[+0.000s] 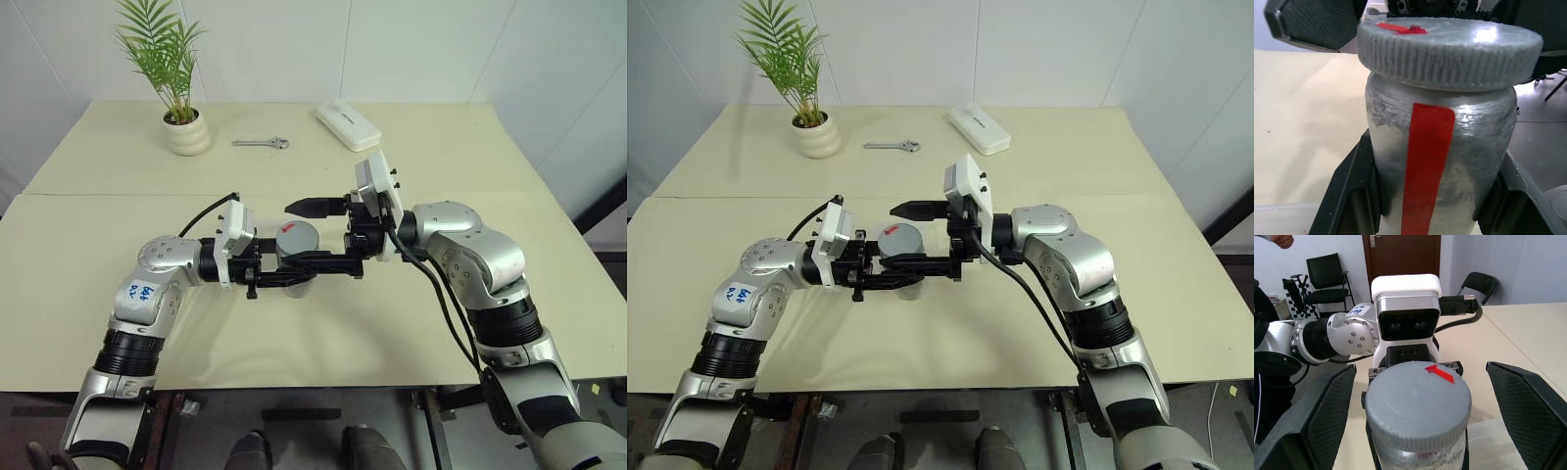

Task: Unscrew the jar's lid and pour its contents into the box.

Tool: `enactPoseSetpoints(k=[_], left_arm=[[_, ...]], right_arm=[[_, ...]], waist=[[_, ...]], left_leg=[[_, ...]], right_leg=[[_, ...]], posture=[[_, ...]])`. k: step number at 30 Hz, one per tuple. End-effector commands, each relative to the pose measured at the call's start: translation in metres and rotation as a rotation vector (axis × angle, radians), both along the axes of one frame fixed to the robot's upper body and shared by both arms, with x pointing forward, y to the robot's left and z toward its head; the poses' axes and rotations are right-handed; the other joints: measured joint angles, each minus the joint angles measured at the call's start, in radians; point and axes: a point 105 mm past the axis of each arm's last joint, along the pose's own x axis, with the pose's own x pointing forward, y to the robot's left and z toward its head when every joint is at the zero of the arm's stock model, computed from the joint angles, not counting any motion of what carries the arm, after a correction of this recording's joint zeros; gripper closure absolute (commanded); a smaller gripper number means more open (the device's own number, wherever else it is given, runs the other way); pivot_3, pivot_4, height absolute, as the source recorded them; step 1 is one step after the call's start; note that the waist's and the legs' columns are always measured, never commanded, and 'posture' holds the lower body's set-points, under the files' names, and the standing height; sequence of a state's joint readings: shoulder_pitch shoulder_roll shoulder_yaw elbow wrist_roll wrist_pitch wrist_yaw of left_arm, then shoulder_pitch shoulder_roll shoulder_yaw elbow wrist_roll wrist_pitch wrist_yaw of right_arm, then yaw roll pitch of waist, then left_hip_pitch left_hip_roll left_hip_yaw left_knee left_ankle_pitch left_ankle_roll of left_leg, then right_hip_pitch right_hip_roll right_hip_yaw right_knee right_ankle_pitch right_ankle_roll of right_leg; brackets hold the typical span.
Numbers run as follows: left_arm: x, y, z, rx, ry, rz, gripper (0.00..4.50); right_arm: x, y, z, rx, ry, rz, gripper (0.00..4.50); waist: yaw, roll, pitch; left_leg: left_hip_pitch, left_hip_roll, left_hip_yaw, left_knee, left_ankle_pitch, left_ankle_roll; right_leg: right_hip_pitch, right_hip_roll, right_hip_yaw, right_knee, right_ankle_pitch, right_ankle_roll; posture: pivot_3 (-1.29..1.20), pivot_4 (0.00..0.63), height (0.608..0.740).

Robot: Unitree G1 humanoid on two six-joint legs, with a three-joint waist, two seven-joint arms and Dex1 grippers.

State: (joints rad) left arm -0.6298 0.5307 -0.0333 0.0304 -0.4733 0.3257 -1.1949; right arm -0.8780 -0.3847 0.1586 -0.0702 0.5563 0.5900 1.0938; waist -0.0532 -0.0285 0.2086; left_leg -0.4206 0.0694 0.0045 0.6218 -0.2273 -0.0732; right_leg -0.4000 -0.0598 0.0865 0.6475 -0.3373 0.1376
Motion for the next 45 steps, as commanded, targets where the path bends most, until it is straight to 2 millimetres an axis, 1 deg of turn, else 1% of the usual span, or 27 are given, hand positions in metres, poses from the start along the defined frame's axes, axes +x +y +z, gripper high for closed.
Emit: enactPoseSetpoints(k=[1,2,6,7,9,12,14,16,18,20,21,23,25,26,28,29,32,33,36,37,38,39,40,42,45], left_arm=[[-0.006,-0.001,0.01,-0.012,-0.049,-0.024,2.58],[-0.006,-0.001,0.01,-0.012,-0.049,-0.023,2.58],[-0.006,-0.001,0.01,-0.012,-0.05,-0.023,2.58],[-0.006,-0.001,0.01,-0.012,-0.05,-0.023,2.58],[-0.005,-0.001,0.01,-0.011,-0.05,-0.022,2.58],[-0.005,0.0,0.009,-0.009,-0.049,-0.019,2.58],[-0.005,0.001,0.009,-0.007,-0.049,-0.019,2.58],[-0.006,0.002,0.006,-0.002,-0.047,-0.015,2.58],[-0.006,0.004,0.004,-0.003,-0.043,-0.006,2.58],[-0.006,0.007,0.005,-0.013,-0.04,0.008,2.58],[-0.006,0.008,0.005,-0.018,-0.038,0.014,2.58],[-0.005,0.011,0.008,-0.038,-0.039,0.031,2.58],[-0.002,0.014,0.012,-0.067,-0.038,0.051,2.58],[-0.002,0.015,0.013,-0.078,-0.036,0.055,2.58],[-0.002,0.016,0.016,-0.091,-0.025,0.049,2.58],[-0.001,0.016,0.017,-0.096,-0.023,0.049,2.58],[0.002,0.015,0.024,-0.118,-0.029,0.055,2.58],[0.003,0.014,0.026,-0.126,-0.033,0.058,2.58],[0.003,0.01,0.036,-0.145,-0.047,0.055,2.58],[0.002,0.009,0.039,-0.155,-0.044,0.051,2.58],[0.002,0.009,0.04,-0.162,-0.038,0.05,2.58],[0.002,0.01,0.04,-0.161,-0.032,0.055,2.58],[0.002,0.011,0.04,-0.159,-0.027,0.058,2.58],[0.003,0.013,0.041,-0.171,-0.015,0.071,2.58],[0.011,0.021,0.046,-0.184,-0.022,0.118,2.58]], right_arm=[[-0.006,0.004,0.004,0.009,-0.029,0.018,0.38],[-0.006,0.004,0.005,0.011,-0.029,0.016,0.52],[-0.006,0.006,0.01,0.035,-0.029,0.008,1.81],[-0.006,0.006,0.011,0.037,-0.029,0.007,1.94],[-0.007,0.006,0.017,0.066,-0.014,0.005,1.94],[-0.012,0.004,0.04,0.199,0.108,0.038,1.94],[-0.014,0.001,0.049,0.246,0.155,0.05,1.94],[-0.01,-0.016,0.066,0.336,0.207,0.025,1.94],[0.001,-0.035,0.064,0.346,0.194,-0.081,1.94],[0.019,-0.055,0.043,0.284,0.128,-0.265,1.94],[0.025,-0.061,0.036,0.264,0.109,-0.325,1.94],[0.041,-0.081,0.014,0.211,0.045,-0.464,1.94],[0.059,-0.106,-0.011,0.172,0.013,-0.611,1.94],[0.067,-0.118,-0.028,0.142,0.017,-0.67,1.94],[0.076,-0.136,-0.061,0.078,0.017,-0.756,1.94],[0.079,-0.142,-0.074,0.071,0.03,-0.781,1.94],[0.087,-0.156,-0.108,0.044,0.053,-0.854,1.94],[0.088,-0.158,-0.116,0.031,0.049,-0.867,1.94],[0.093,-0.167,-0.127,0.085,0.116,-0.926,1.94],[0.088,-0.162,-0.129,0.113,0.175,-0.865,1.59],[0.087,-0.162,-0.129,0.1,0.165,-0.864,1.21],[0.087,-0.162,-0.126,0.121,0.175,-0.857,0.93],[0.086,-0.163,-0.123,0.137,0.179,-0.857,0.53],[0.085,-0.163,-0.112,0.154,0.147,-0.846,0.01],[0.083,-0.162,-0.084,0.169,0.066,-0.827,0.01]], waist=[[0.0,0.0,0.0],[0.0,0.0,0.0],[0.0,0.0,0.0],[0.0,0.0,0.0],[0.001,0.0,0.0],[0.0,0.0,0.0],[0.0,0.001,0.001],[0.001,0.001,0.001],[0.004,0.001,0.001],[0.014,0.001,0.0],[0.018,0.001,0.0],[0.021,0.001,0.001],[0.022,0.001,0.001],[0.022,0.001,0.001],[0.022,0.001,0.0],[0.022,0.001,0.001],[0.016,0.001,0.001],[0.014,0.001,0.001],[0.008,0.001,0.001],[0.007,0.001,0.001],[0.005,0.001,0.001],[0.002,0.001,0.001],[0.0,0.001,0.001],[-0.002,0.001,0.001],[-0.002,0.002,0.001]], left_leg=[[0.0,0.0,0.0,0.0,0.0,0.0],[0.0,0.0,0.0,0.0,0.0,0.0],[0.0,0.0,0.0,0.0,0.0,0.0],[0.0,0.0,0.0,0.0,0.0,0.0],[0.0,0.0,0.0,0.0,0.0,0.0],[0.0,0.0,0.0,0.0,0.0,0.0],[0.0,0.0,0.0,0.0,0.0,0.0],[0.0,0.0,0.0,0.0,0.0,0.0],[0.0,0.0,0.0,0.0,0.0,0.0],[0.0,0.0,0.0,0.0,0.0,0.0],[0.0,0.0,0.0,0.0,0.0,0.001],[-0.001,0.0,0.001,0.0,-0.001,0.002],[-0.001,0.0,0.002,0.0,-0.001,0.002],[-0.001,0.0,0.002,0.0,-0.001,0.002],[0.0,0.0,0.003,0.0,-0.001,0.002],[0.0,0.0,0.003,0.0,-0.001,0.002],[0.0,0.0,0.004,0.0,-0.001,0.002],[0.0,0.0,0.004,0.0,-0.001,0.002],[0.0,0.0,0.004,0.001,0.0,0.001],[0.0,0.0,0.004,0.002,0.0,0.001],[0.0,0.0,0.004,0.002,0.0,0.0],[0.0,0.0,0.004,0.002,0.0,0.0],[0.001,0.0,0.004,0.002,0.001,0.0],[0.001,0.0,0.004,0.002,0.001,0.0],[0.001,0.0,0.004,0.003,0.0,0.0]], right_leg=[[0.0,0.0,0.0,0.0,0.0,0.0],[0.0,0.0,0.0,0.0,0.0,0.0],[0.0,0.0,0.0,0.0,0.0,0.0],[0.0,0.0,0.0,0.0,0.0,0.0],[0.0,0.0,0.0,0.0,0.0,0.0],[0.0,0.0,0.0,0.0,0.0,0.0],[0.0,0.0,0.0,0.0,0.0,0.0],[0.0,0.0,0.0,0.001,0.0,0.0],[0.0,0.0,0.0,0.0,0.0,0.0],[0.0,0.0,0.0,-0.001,0.0,0.0],[0.0,0.0,0.0,-0.002,0.0,0.0],[0.0,0.0,0.001,-0.002,0.0,0.0],[0.0,0.0,0.001,-0.002,0.0,0.0],[0.0,0.0,0.002,-0.002,0.0,0.0],[0.0,0.0,0.002,-0.003,0.001,0.001],[0.0,0.0,0.002,-0.003,0.001,0.001],[-0.001,0.0,0.003,-0.002,0.001,0.001],[-0.001,0.0,0.003,-0.002,0.001,0.001],[0.0,0.0,0.004,-0.001,0.001,0.002],[0.0,0.0,0.004,-0.001,0.001,0.002],[0.0,0.0,0.004,0.0,0.001,0.002],[0.0,0.0,0.004,0.0,0.001,0.002],[0.0,0.0,0.004,0.0,0.001,0.002],[0.0,0.0,0.004,0.0,0.001,0.002],[0.0,0.0,0.004,0.001,0.001,0.002]], posture=[[0.0,0.15,0.74],[0.0,0.15,0.74],[0.0,0.15,0.74],[0.0,0.15,0.74],[0.0,0.15,0.74],[0.0,0.15,0.74],[0.0,0.15,0.74],[0.0,0.15,0.74],[0.0,0.15,0.74],[0.0,0.15,0.74],[0.0,0.15,0.74],[0.0,0.15,0.74],[0.0,0.15,0.74],[0.0,0.15,0.74],[0.0,0.15,0.74],[0.0,0.15,0.74],[0.0,0.15,0.74],[0.0,0.15,0.74],[0.0,0.15,0.74],[0.0,0.15,0.74],[0.0,0.15,0.74],[0.0,0.15,0.74],[0.0,0.15,0.74],[0.0,0.15,0.74],[0.0,0.15,0.74]])
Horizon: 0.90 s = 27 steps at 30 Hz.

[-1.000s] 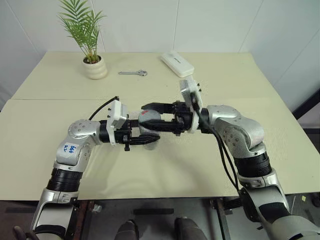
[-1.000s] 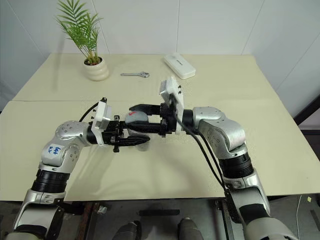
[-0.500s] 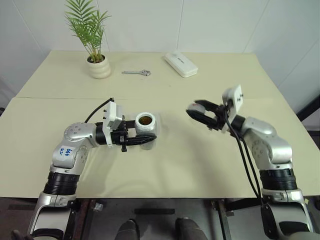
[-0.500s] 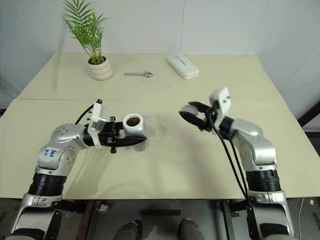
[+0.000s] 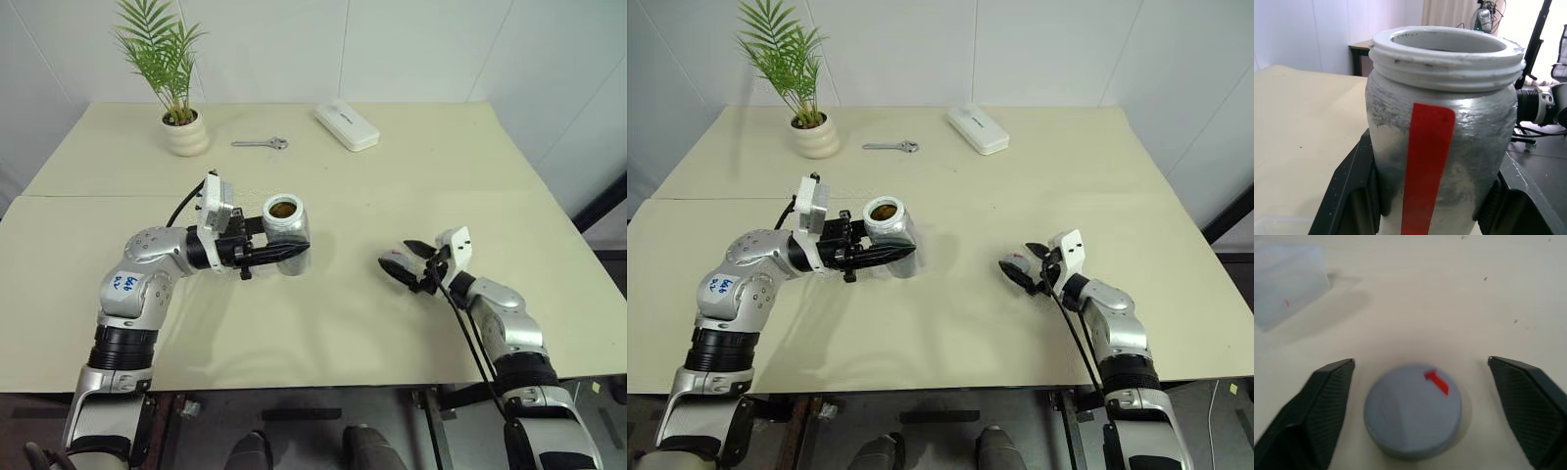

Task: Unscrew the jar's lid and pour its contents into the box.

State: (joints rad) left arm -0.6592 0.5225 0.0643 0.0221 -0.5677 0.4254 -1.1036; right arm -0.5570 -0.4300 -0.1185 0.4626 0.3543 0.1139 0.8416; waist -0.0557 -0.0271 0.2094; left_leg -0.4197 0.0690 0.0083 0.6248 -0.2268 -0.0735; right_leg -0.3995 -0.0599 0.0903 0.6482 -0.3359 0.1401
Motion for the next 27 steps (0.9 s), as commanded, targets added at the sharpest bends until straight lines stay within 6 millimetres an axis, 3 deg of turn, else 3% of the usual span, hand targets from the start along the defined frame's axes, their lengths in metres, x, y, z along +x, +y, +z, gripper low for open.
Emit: enactPoseSetpoints(k=[1,4,7,10,15,23,27], left_arm=[[0.006,0.012,0.021,-0.036,-0.061,0.058,2.58],[0.03,0.032,0.037,-0.003,-0.13,0.182,2.58],[0.049,0.047,0.045,0.066,-0.147,0.247,2.58],[0.064,0.059,0.04,0.194,-0.185,0.308,2.58],[0.088,0.071,0.033,0.396,-0.244,0.436,2.58],[0.095,0.069,0.024,0.486,-0.338,0.508,2.58],[0.098,0.064,0.026,0.577,-0.522,0.563,2.58]], right_arm=[[-0.007,0.001,0.053,-0.015,-0.157,0.04,0.01],[-0.025,0.033,0.086,-0.083,-0.22,0.193,0.01],[-0.044,0.063,0.095,-0.159,-0.228,0.328,0.01],[-0.056,0.079,0.094,-0.192,-0.217,0.395,0.01],[-0.063,0.084,0.09,-0.224,-0.22,0.398,0.01],[-0.065,0.073,0.081,-0.24,-0.206,0.346,0.01],[-0.064,0.07,0.078,-0.235,-0.2,0.328,0.01]], waist=[[0.001,0.001,0.0],[0.001,0.001,0.002],[-0.001,0.001,0.001],[0.002,0.001,0.001],[0.015,0.001,0.002],[0.029,0.001,0.002],[0.028,0.001,0.002]], left_leg=[[0.0,0.0,0.0,0.001,0.0,0.0],[0.0,0.0,-0.001,0.003,0.0,0.001],[0.0,0.0,-0.001,0.003,0.0,0.001],[0.0,0.0,-0.001,0.002,0.0,0.001],[-0.002,0.0,-0.001,0.002,-0.001,0.002],[-0.003,0.0,0.001,0.001,-0.002,0.002],[-0.003,0.0,0.001,0.002,-0.002,0.002]], right_leg=[[0.0,0.0,0.0,0.0,0.0,0.0],[0.0,0.0,0.0,0.003,0.0,0.0],[0.0,0.001,0.0,0.004,0.0,0.0],[0.0,0.001,0.0,0.003,0.0,0.001],[-0.001,0.001,-0.001,0.0,0.0,0.001],[-0.001,0.0,0.0,-0.005,0.0,0.001],[-0.001,0.0,0.0,-0.003,0.0,0.001]], posture=[[0.0,0.15,0.74],[0.0,0.15,0.74],[0.0,0.15,0.74],[0.0,0.15,0.74],[0.0,0.15,0.74],[0.0,0.15,0.74],[0.0,0.15,0.74]])
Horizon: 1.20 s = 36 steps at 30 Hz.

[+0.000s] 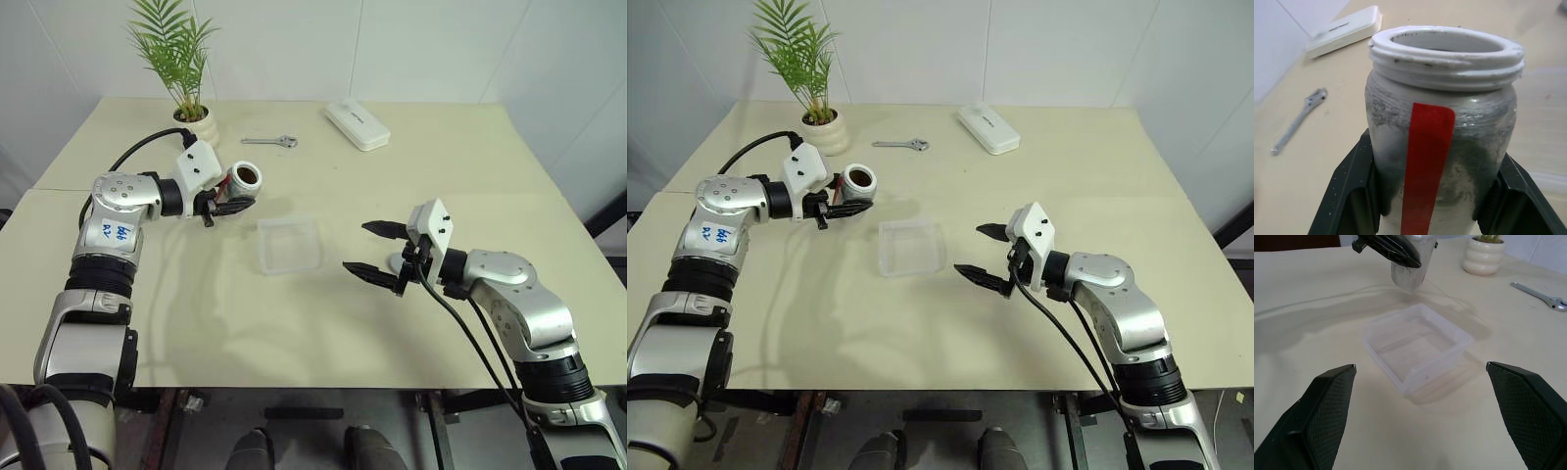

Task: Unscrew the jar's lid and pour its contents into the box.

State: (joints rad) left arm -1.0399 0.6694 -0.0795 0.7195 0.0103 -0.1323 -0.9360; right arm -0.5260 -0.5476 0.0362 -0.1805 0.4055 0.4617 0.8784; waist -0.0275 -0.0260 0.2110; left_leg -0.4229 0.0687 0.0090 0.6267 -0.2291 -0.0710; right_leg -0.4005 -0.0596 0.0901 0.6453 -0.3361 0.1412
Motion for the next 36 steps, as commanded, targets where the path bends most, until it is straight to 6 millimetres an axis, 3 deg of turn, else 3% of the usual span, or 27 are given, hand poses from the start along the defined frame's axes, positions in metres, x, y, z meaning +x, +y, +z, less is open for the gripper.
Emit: enactPoseSetpoints(k=[1,3,6,9,18,26,28,31,33,36], left_arm=[[0.0,-0.008,0.015,0.127,-0.214,0.013,2.58],[0.004,-0.015,0.016,0.249,-0.385,0.048,2.58],[0.0,-0.04,0.011,0.491,-0.721,0.017,2.58],[-0.006,-0.056,0.007,0.848,-1.138,-0.057,2.58],[0.002,-0.055,0.006,1.062,-1.472,-0.031,2.58],[-0.001,-0.057,0.008,1.109,-1.482,-0.083,2.58],[-0.01,-0.062,0.012,1.109,-1.626,-0.086,2.58],[-0.006,-0.049,0.005,1.089,-1.447,-0.075,2.58],[-0.011,-0.046,0.006,1.047,-1.418,-0.082,2.58],[-0.01,-0.033,0.023,0.89,-1.283,0.019,2.58]], right_arm=[[-0.004,-0.004,0.011,0.005,-0.056,-0.014,0.01],[-0.003,-0.005,0.01,0.014,-0.056,-0.024,0.01],[-0.002,-0.005,0.009,0.033,-0.052,-0.038,0.01],[-0.003,-0.003,0.008,0.055,-0.045,-0.039,0.01],[-0.005,0.001,0.01,0.1,-0.037,-0.047,0.01],[-0.005,0.003,0.011,0.122,-0.037,-0.049,0.01],[-0.004,0.003,0.012,0.126,-0.039,-0.05,0.01],[-0.003,0.004,0.012,0.135,-0.041,-0.049,0.01],[-0.003,0.004,0.011,0.137,-0.04,-0.049,0.01],[-0.003,0.005,0.01,0.136,-0.041,-0.046,0.01]], waist=[[-0.001,0.0,0.0],[0.0,0.0,0.0],[0.003,0.0,0.0],[0.002,0.0,0.0],[0.002,0.0,0.0],[0.004,0.0,0.0],[0.006,0.0,0.0],[0.006,0.0,0.0],[0.0,0.0,0.0],[0.002,-0.001,0.0]], left_leg=[[0.0,0.0,0.0,0.0,0.0,0.0],[0.001,0.0,0.0,0.001,0.0,0.0],[0.001,0.0,0.0,0.001,0.0,0.0],[0.0,0.0,0.001,0.002,0.0,0.0],[0.001,0.0,0.003,0.001,-0.001,0.001],[0.0,0.0,0.004,0.0,0.0,0.001],[0.0,0.0,0.004,0.0,0.0,0.001],[0.0,0.0,0.004,0.001,-0.001,0.001],[0.001,0.0,0.005,0.0,0.0,0.001],[0.001,0.0,0.005,0.0,0.0,0.001]], right_leg=[[0.0,0.0,0.0,0.001,0.0,0.0],[0.0,0.0,0.0,0.001,0.0,0.0],[0.0,0.0,0.001,0.001,0.001,0.001],[0.0,0.0,0.002,0.0,0.001,0.002],[-0.001,0.0,0.003,0.002,0.001,0.003],[-0.002,0.0,0.003,0.001,0.001,0.003],[-0.002,0.0,0.003,0.001,0.001,0.003],[-0.002,0.0,0.004,0.002,0.001,0.003],[-0.002,0.0,0.004,0.002,0.001,0.003],[-0.004,0.0,0.004,0.004,0.001,0.003]], posture=[[0.0,0.15,0.74],[0.0,0.15,0.74],[0.0,0.15,0.74],[0.0,0.15,0.74],[0.0,0.15,0.74],[0.0,0.15,0.74],[0.0,0.15,0.74],[0.0,0.15,0.74],[0.0,0.15,0.74],[0.0,0.15,0.74]])
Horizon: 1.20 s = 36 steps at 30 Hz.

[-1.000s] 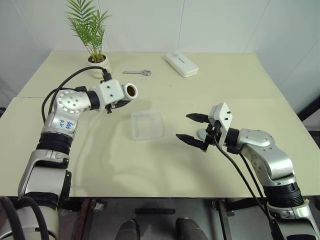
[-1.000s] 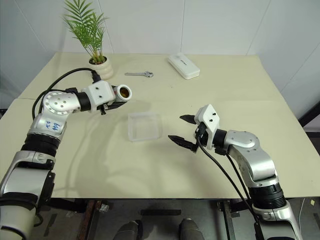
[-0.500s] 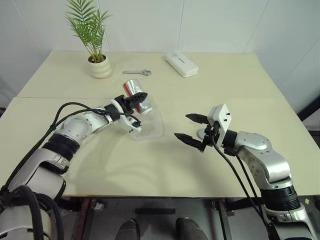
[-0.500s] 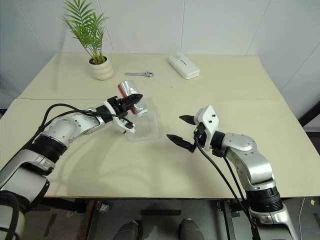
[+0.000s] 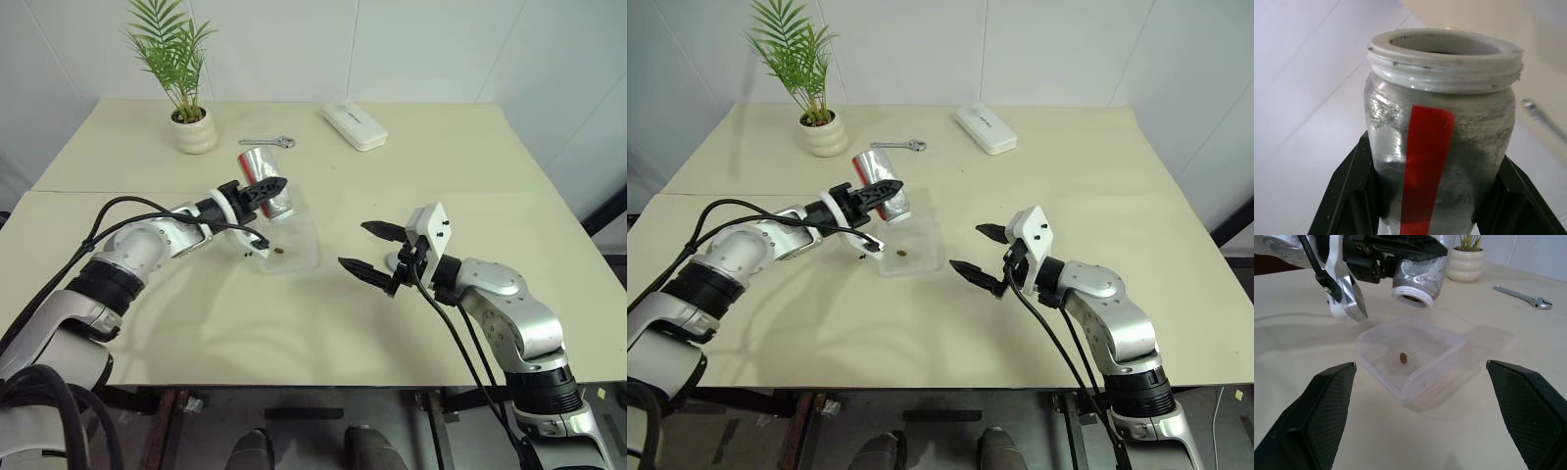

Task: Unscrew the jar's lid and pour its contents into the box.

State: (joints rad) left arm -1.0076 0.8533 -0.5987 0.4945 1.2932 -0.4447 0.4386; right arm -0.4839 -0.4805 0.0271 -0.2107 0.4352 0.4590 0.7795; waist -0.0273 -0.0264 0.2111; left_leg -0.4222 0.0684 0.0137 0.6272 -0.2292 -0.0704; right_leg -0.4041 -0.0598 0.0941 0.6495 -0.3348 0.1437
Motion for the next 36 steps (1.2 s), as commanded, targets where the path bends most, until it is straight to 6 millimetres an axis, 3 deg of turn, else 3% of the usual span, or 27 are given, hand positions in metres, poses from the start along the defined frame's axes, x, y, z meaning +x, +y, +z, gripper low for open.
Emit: enactPoseSetpoints(k=[1,5,7,8,9,12,15,16,20,22,26,34,36], left_arm=[[-0.001,0.017,0.039,-0.275,0.086,0.038,2.58],[0.001,0.028,0.041,-0.464,0.273,0.066,2.58],[0.01,0.063,0.046,-0.937,0.52,0.15,2.58],[0.016,0.087,0.038,-1.23,0.689,0.198,2.58],[0.018,0.099,0.027,-1.414,0.829,0.206,2.58],[0.016,0.123,0.018,-1.687,0.943,0.211,2.58],[0.013,0.16,-0.005,-2.004,0.974,0.254,2.58],[0.011,0.164,-0.008,-2.083,1.002,0.195,2.58],[0.004,0.186,-0.011,-2.154,0.906,0.149,2.58],[0.002,0.195,-0.02,-2.124,0.864,0.2,2.58],[-0.015,0.235,-0.044,-2.235,0.731,0.202,2.58],[-0.025,0.236,-0.062,-2.261,0.732,0.088,2.58],[-0.028,0.237,-0.072,-2.238,0.739,0.138,1.87]], right_arm=[[-0.004,-0.001,0.012,0.028,-0.052,0.007,0.01],[-0.004,-0.001,0.011,0.02,-0.053,0.018,0.01],[-0.005,-0.001,0.011,0.005,-0.06,0.029,0.01],[-0.004,-0.001,0.01,0.0,-0.062,0.033,0.01],[-0.004,-0.001,0.01,-0.003,-0.064,0.035,0.01],[-0.004,-0.001,0.009,-0.01,-0.069,0.043,0.01],[-0.004,0.0,0.007,-0.027,-0.078,0.053,0.01],[-0.003,0.0,0.007,-0.033,-0.081,0.057,0.01],[-0.004,0.0,0.007,-0.056,-0.105,0.076,0.01],[-0.003,-0.001,0.007,-0.07,-0.115,0.085,0.01],[0.0,-0.002,0.009,-0.102,-0.14,0.102,0.01],[0.002,-0.002,0.01,-0.095,-0.142,0.119,0.01],[0.002,-0.001,0.01,-0.095,-0.14,0.128,0.0]], waist=[[0.003,0.0,0.0],[0.003,0.0,0.0],[0.002,0.001,-0.001],[0.001,0.001,-0.001],[-0.001,0.001,0.0],[-0.019,0.0,0.0],[-0.021,0.0,0.0],[-0.022,0.0,0.0],[-0.023,-0.001,-0.001],[-0.022,-0.001,-0.001],[-0.026,-0.001,-0.001],[-0.02,-0.002,-0.002],[-0.016,-0.002,-0.002]], left_leg=[[0.0,0.0,0.0,0.0,0.0,0.0],[0.0,0.0,0.0,0.002,0.0,0.0],[0.0,0.0,0.0,0.002,0.001,0.0],[0.001,0.0,0.001,0.002,0.001,0.0],[0.001,0.0,0.001,0.002,0.001,0.0],[0.001,0.0,0.001,0.003,0.002,0.001],[0.001,0.0,-0.001,0.003,0.003,0.0],[0.001,0.0,-0.001,0.003,0.003,0.0],[0.001,0.0,-0.001,0.004,0.003,0.0],[0.001,0.0,-0.001,0.004,0.003,-0.001],[0.001,0.0,-0.001,0.004,0.003,-0.001],[0.001,0.0,-0.001,0.003,0.003,-0.001],[0.001,0.0,-0.001,0.003,0.003,-0.001]], right_leg=[[-0.001,0.0,0.0,0.001,0.0,0.0],[-0.001,0.0,0.0,0.002,0.0,0.0],[0.0,0.0,0.0,0.003,0.0,0.0],[0.0,0.0,0.001,0.005,0.0,0.0],[0.0,0.0,0.001,0.005,0.0,0.0],[-0.002,0.0,0.001,0.008,0.0,0.0],[-0.003,0.0,0.001,0.01,0.0,0.0],[-0.003,0.0,0.001,0.01,0.0,0.0],[-0.002,0.0,0.001,0.01,0.0,0.0],[-0.002,0.0,0.001,0.01,0.0,0.0],[-0.002,0.0,0.001,0.01,0.0,-0.001],[-0.002,0.0,0.0,0.01,0.0,-0.001],[-0.002,0.0,0.0,0.01,0.0,-0.001]], posture=[[0.0,0.15,0.74],[0.0,0.15,0.74],[0.0,0.15,0.74],[0.0,0.15,0.74],[0.0,0.15,0.74],[0.0,0.15,0.74],[0.0,0.15,0.74],[0.0,0.15,0.74],[0.0,0.15,0.74],[0.0,0.15,0.74],[0.0,0.15,0.74],[0.0,0.15,0.74],[0.0,0.15,0.74]])
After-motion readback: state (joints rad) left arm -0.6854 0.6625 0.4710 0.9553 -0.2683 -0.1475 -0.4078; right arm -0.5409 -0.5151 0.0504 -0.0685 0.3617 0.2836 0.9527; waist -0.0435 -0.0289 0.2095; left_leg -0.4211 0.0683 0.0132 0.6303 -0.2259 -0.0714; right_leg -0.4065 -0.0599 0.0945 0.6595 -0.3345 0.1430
